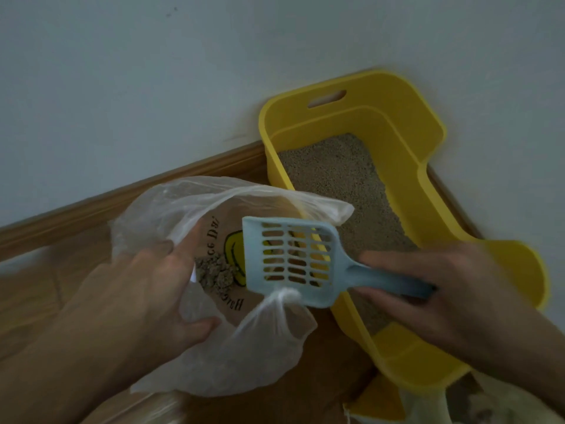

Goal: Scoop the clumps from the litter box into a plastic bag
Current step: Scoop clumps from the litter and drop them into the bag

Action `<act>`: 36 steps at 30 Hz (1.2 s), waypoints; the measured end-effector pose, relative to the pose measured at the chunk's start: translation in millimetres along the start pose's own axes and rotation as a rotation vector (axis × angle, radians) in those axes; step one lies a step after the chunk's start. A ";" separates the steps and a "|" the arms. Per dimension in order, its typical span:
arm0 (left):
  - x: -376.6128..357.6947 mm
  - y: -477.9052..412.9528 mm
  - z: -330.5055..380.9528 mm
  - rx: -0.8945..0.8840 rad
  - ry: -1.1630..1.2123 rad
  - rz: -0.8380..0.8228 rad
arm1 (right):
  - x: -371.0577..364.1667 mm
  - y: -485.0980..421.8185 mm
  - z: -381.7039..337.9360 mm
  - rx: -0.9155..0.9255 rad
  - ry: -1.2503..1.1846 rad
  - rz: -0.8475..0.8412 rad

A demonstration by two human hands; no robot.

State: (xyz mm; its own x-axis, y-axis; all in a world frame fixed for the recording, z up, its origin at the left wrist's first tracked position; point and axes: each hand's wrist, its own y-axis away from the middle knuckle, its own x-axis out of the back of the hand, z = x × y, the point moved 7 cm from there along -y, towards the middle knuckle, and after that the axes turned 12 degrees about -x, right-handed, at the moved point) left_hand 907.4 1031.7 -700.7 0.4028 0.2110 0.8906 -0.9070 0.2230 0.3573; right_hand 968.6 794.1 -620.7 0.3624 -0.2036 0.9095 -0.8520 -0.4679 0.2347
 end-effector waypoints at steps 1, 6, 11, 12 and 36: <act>-0.1 -1.3 0.8 -0.002 0.001 0.004 | 6.9 1.5 6.7 -0.046 -0.111 -0.027; -2.8 -2.7 1.2 -0.010 -0.006 0.012 | 22.3 21.3 40.5 -0.299 -0.530 -0.090; -4.0 -4.5 2.9 -0.029 -0.018 0.000 | 26.8 34.6 96.4 -0.481 -0.762 0.103; -4.8 -5.2 2.6 -0.026 -0.027 -0.009 | 26.2 34.0 107.7 -0.515 -0.797 0.139; -15.6 -8.0 -16.3 -0.038 0.044 0.144 | -85.0 28.3 139.0 -0.595 0.073 -0.341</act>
State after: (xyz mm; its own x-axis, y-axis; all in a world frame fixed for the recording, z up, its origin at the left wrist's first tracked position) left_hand 910.4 1042.2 -722.1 0.2749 0.2848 0.9183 -0.9507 0.2230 0.2154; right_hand 966.2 678.7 -739.0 0.6384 -0.0602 0.7673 -0.7650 0.0604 0.6412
